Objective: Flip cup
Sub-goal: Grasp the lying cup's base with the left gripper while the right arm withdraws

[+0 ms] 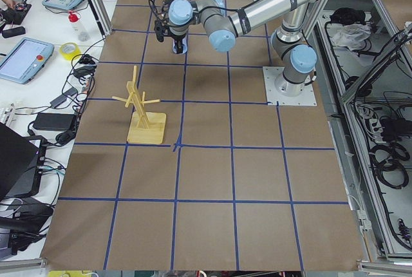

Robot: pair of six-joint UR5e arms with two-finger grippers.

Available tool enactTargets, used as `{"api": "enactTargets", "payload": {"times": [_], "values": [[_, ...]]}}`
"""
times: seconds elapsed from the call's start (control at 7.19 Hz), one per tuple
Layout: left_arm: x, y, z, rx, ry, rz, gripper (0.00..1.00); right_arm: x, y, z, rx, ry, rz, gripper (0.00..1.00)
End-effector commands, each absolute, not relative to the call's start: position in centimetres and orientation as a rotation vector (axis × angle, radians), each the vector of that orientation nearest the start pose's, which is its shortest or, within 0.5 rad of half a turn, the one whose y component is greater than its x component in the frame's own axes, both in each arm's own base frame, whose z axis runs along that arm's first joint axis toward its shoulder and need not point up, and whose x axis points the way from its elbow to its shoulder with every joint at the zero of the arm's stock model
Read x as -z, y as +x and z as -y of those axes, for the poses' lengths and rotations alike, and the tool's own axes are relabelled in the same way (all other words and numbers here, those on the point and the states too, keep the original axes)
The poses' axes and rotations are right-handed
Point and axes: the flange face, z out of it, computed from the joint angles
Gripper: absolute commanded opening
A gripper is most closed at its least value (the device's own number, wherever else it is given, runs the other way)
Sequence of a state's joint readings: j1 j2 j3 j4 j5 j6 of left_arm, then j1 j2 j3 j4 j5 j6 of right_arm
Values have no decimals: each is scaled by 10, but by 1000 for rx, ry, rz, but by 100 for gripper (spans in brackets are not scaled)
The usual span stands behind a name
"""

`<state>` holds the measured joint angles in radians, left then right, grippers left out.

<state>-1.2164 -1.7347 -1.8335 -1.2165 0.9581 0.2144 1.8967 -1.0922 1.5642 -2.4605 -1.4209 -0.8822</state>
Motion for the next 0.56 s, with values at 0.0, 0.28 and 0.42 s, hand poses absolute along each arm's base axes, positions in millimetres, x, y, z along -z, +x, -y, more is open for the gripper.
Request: {"api": "enactTargets", "payload": {"times": [0.0, 0.28, 0.42], "values": [[-275, -1, 563, -126, 134, 2313, 100, -386, 257, 605, 676, -1152, -2774, 100], [-235, -24, 577, -134, 29, 2227, 100, -411, 205, 590, 470, -545, -3010, 100], [-215, -41, 579, -109, -39, 2216, 100, -423, 193, 570, 332, -508, -3080, 100]]}}
